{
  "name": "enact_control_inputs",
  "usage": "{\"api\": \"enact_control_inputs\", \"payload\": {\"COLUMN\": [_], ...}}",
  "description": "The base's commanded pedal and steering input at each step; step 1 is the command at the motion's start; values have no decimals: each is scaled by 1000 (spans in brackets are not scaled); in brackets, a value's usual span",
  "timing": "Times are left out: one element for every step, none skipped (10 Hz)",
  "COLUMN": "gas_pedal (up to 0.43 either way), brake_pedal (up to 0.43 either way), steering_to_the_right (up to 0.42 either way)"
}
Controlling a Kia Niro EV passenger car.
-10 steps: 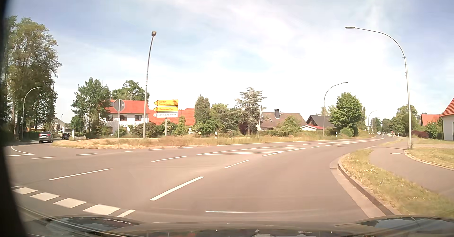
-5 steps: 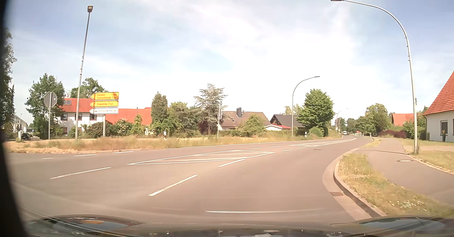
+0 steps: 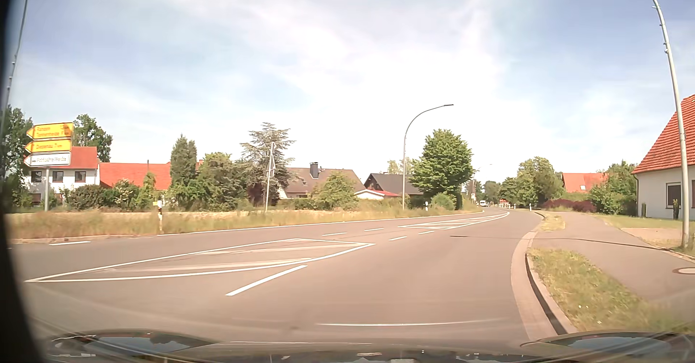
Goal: Follow the waypoints while adhering to traffic rules and regulations
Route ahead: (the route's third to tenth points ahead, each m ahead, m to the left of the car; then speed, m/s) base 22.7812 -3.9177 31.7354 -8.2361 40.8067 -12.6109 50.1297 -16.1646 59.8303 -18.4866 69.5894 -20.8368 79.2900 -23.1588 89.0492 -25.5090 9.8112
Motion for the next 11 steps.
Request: {"api": "enact_control_inputs", "payload": {"gas_pedal": [228, 228, 228, 228, 228, 228, 228, 228, 228, 228, 228], "brake_pedal": [0, 0, 0, 0, 0, 0, 0, 0, 0, 0, 0], "steering_to_the_right": [117, 120, 122, 125, 126, 126, 126, 126, 126, 125, 121]}}
